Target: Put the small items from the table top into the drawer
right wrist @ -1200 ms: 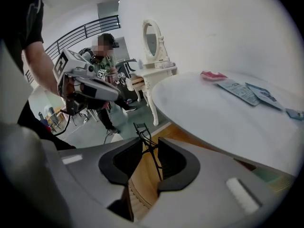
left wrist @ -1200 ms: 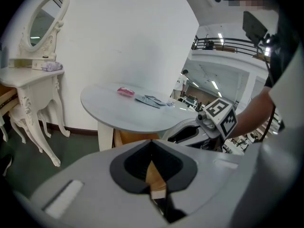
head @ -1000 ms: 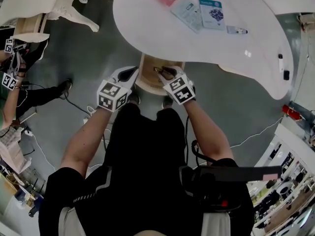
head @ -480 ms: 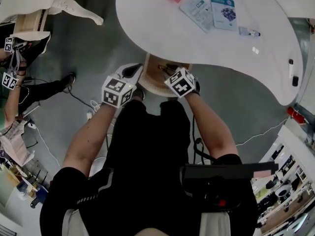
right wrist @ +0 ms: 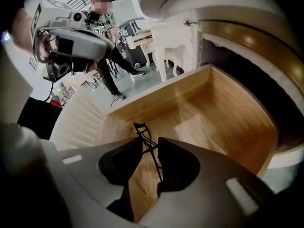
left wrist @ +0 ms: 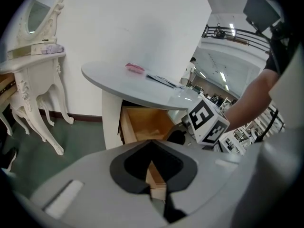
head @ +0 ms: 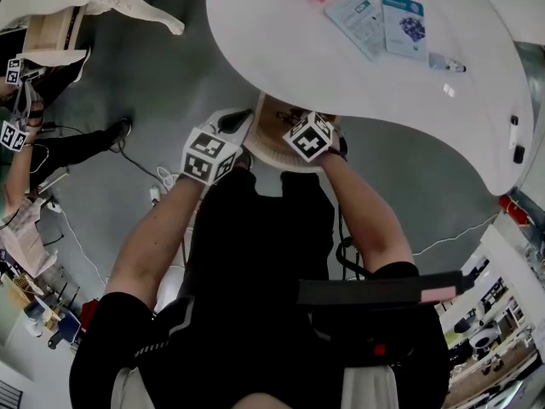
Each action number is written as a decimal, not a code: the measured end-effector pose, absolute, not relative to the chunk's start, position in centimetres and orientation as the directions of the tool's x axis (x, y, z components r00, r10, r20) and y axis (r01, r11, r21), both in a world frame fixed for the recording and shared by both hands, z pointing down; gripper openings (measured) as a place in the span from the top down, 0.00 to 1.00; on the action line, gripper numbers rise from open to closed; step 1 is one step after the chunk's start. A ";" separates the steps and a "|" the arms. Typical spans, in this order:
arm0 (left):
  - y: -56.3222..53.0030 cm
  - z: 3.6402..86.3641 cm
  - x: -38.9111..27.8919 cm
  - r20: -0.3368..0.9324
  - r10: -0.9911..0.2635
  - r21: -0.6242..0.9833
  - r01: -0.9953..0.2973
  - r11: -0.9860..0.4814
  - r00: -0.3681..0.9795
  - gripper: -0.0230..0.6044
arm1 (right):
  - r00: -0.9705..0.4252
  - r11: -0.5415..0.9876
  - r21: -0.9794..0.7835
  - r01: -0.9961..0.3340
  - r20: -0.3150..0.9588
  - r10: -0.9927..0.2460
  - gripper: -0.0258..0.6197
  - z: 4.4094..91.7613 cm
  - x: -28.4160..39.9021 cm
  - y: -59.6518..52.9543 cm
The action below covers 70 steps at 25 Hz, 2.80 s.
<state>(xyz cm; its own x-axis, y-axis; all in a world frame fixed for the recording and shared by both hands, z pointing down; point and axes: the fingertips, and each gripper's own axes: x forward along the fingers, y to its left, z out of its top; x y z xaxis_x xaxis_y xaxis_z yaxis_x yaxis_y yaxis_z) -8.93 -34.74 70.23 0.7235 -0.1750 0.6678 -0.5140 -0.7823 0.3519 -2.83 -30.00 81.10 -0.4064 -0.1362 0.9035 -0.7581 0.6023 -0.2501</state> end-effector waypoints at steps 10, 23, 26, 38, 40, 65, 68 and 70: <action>-34.7 71.3 -9.8 0.665 -0.209 0.331 -0.533 -0.779 0.718 0.96 | -0.337 0.733 -0.181 -0.655 0.939 -0.069 0.80 85.0 -3.2 -30.3; -34.6 72.8 -9.2 0.654 -0.217 0.343 -0.540 -0.768 0.724 0.96 | -0.295 0.779 -0.116 -0.617 0.951 -0.092 0.80 87.7 -3.0 -31.7; -34.8 72.8 -9.2 0.647 -0.225 0.356 -0.550 -0.756 0.728 0.96 | -0.297 0.774 -0.118 -0.622 0.950 -0.093 0.79 88.2 -3.0 -31.9; -34.9 72.7 -9.0 0.643 -0.221 0.365 -0.547 -0.753 0.734 0.96 | -0.300 0.764 -0.130 -0.632 0.950 -0.087 0.79 88.3 -3.1 -32.2; -34.9 72.7 -8.9 0.642 -0.221 0.364 -0.546 -0.754 0.734 0.96 | -0.303 0.766 -0.132 -0.629 0.949 -0.084 0.79 88.3 -3.2 -32.2; -33.3 65.0 -9.8 0.599 -0.199 0.359 -0.482 -0.799 0.776 0.96 | -0.410 0.829 -0.174 -0.532 0.909 -0.072 0.76 78.2 -4.8 -28.7; -32.8 63.3 -10.2 0.582 -0.205 0.364 -0.477 -0.800 0.787 0.96 | -0.428 0.839 -0.122 -0.531 0.892 -0.142 0.81 74.9 -5.2 -28.3; -33.0 61.9 -10.2 0.558 -0.220 0.368 -0.476 -0.799 0.800 0.96 | -0.445 0.823 -0.099 -0.559 0.874 -0.197 0.86 72.5 -5.1 -28.4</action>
